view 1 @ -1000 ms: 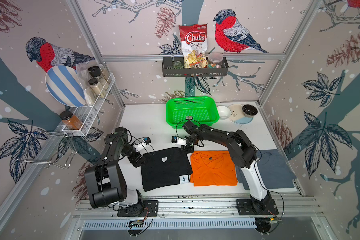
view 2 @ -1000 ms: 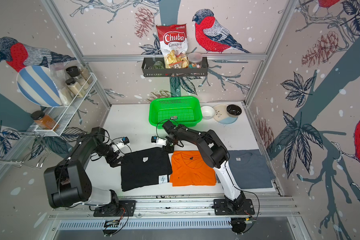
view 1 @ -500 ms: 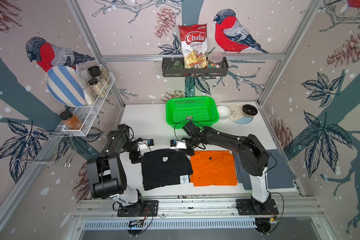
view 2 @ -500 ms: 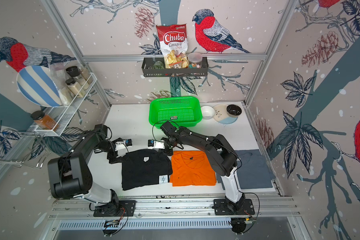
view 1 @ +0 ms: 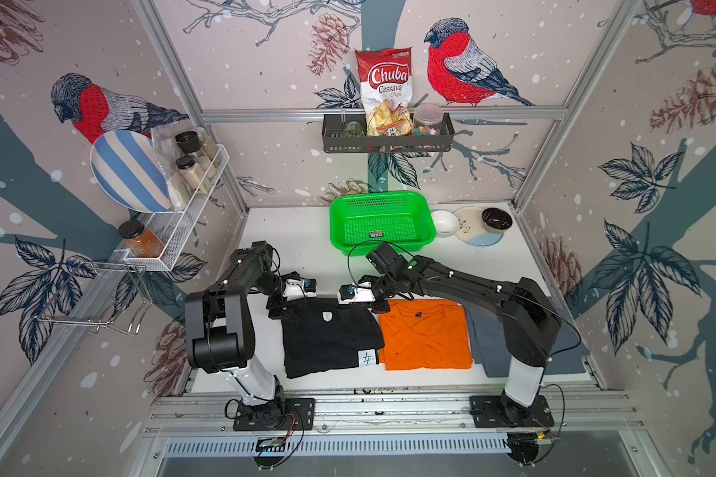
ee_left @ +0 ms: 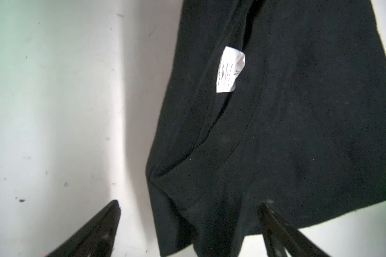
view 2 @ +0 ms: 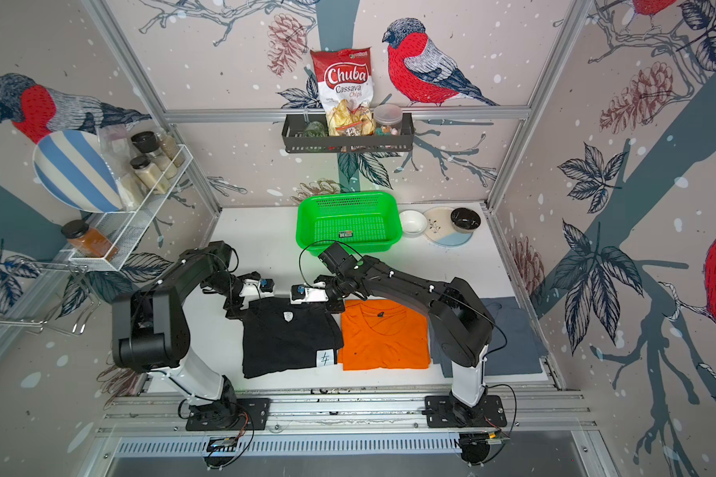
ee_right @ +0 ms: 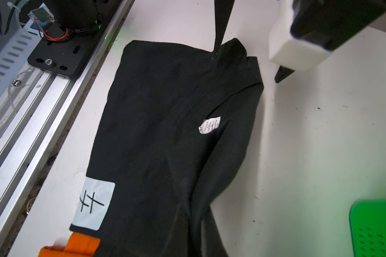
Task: Put the folded t-shirts into the basket
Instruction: Pick up the T-shirt from the center of the board.
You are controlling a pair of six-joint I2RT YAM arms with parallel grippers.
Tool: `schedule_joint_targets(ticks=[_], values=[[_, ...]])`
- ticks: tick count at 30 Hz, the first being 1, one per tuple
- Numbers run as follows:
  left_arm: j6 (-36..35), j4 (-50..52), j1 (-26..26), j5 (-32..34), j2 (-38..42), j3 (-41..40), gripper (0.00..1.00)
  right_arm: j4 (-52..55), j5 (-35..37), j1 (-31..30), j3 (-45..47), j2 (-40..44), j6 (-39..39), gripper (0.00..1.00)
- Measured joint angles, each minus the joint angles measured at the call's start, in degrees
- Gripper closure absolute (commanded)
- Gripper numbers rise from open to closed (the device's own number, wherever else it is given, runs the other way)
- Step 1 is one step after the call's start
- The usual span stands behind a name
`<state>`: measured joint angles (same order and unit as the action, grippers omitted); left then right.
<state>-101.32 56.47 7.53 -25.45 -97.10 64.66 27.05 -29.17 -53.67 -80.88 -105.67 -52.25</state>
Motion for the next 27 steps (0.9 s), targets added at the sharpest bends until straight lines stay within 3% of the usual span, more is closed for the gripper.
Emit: schedule_joint_targets(ticks=[10,14,17,22,24,27], values=[[-1.7,2.1,-0.5,-0.5,-3.3,0.3,0.07,-1.5,1.7,-1.3,2.8,4.3,-0.5,0.97],[-1.7,2.6,-0.5,-0.5,-4.4,1.0,0.14,-1.5,2.6,-1.9,3.1,5.4,-1.6,0.97],[-2.2,4.0,-0.5,-0.5,-5.2,2.1,0.30,-1.5,3.2,-2.1,3.2,5.9,-1.6,0.97],[-2.6,6.8,-0.5,-0.8,-6.7,5.1,0.84,-2.3,3.3,-2.1,3.9,7.0,-1.5,0.97],[-2.6,8.7,-0.5,-0.9,-7.5,6.8,0.94,-3.2,3.3,-2.1,4.5,7.7,-1.1,0.97],[-2.6,11.2,-0.5,-0.7,-7.7,8.2,0.97,-4.0,2.8,-1.2,4.7,8.1,0.9,0.97]])
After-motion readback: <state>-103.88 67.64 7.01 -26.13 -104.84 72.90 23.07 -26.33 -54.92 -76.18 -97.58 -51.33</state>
